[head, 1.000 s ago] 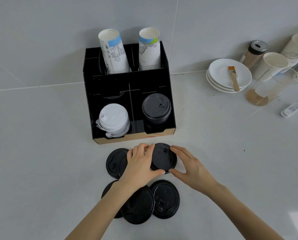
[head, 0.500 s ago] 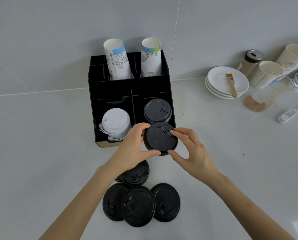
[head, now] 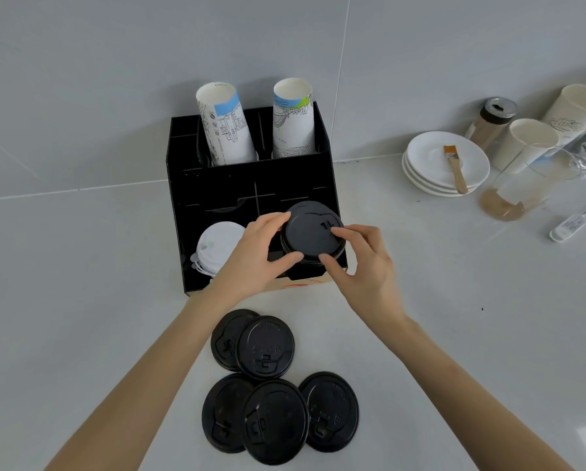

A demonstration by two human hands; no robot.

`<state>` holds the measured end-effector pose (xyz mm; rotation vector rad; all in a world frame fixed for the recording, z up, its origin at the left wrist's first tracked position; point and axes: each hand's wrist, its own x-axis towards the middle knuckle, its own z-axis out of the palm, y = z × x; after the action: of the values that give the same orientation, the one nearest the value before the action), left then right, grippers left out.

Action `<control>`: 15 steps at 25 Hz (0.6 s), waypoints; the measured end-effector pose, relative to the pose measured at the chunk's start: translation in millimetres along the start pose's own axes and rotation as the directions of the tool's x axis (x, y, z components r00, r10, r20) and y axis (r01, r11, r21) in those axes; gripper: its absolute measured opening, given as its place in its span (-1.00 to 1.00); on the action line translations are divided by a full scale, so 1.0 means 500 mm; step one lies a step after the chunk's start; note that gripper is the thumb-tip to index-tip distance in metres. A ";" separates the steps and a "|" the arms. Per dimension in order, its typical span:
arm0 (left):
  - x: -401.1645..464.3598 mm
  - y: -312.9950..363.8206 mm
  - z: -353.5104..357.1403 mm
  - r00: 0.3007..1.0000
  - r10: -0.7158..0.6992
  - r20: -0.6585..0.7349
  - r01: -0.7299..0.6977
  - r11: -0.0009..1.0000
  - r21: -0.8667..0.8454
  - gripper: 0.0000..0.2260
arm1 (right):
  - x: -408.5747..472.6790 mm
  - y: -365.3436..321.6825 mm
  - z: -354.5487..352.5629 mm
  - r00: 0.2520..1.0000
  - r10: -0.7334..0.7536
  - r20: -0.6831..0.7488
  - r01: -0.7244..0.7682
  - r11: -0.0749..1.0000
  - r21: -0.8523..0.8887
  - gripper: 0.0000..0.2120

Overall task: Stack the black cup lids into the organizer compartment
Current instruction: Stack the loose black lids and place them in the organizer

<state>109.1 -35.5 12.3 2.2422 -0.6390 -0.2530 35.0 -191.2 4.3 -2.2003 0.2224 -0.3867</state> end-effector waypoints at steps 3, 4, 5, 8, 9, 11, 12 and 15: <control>0.026 -0.009 0.002 0.999 -0.002 0.032 0.002 1.000 0.021 -0.38 | 0.018 0.000 0.020 0.999 0.047 -0.004 -0.047 0.999 -0.017 -0.65; 0.035 -0.012 0.002 0.999 -0.003 0.036 0.002 1.000 0.027 -0.36 | 0.023 0.001 0.026 0.998 0.062 -0.004 -0.062 0.998 -0.022 -0.65; 0.043 -0.015 0.001 0.999 -0.003 0.041 0.002 1.000 0.029 -0.36 | 0.027 0.004 0.031 0.997 0.071 -0.005 -0.071 0.997 -0.023 -0.65; 0.063 -0.026 -0.002 0.996 -0.007 0.085 0.004 0.999 0.031 -0.36 | 0.039 0.012 0.040 0.997 0.073 -0.001 -0.073 0.997 -0.030 -0.64; 0.068 -0.031 -0.003 0.995 -0.005 0.099 0.001 0.999 0.038 -0.37 | 0.042 0.015 0.042 0.998 0.067 0.003 -0.067 0.997 -0.036 -0.65; 0.077 -0.040 -0.004 0.994 0.013 0.112 -0.019 0.998 0.056 -0.38 | 0.044 0.019 0.048 0.998 0.058 0.005 -0.058 0.998 -0.038 -0.68; 0.080 -0.043 -0.002 0.993 0.023 0.115 -0.030 0.997 0.066 -0.39 | 0.044 0.021 0.050 0.998 0.057 0.005 -0.057 0.998 -0.037 -0.70; 0.087 -0.052 0.003 0.990 0.038 0.138 -0.050 0.995 0.084 -0.39 | 0.041 0.028 0.057 0.998 0.061 0.012 -0.061 0.997 -0.045 -0.72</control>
<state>155.2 -44.2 -6.9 2.3058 -0.7845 -0.3652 64.2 -184.7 -19.3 -2.2337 0.2925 -0.3357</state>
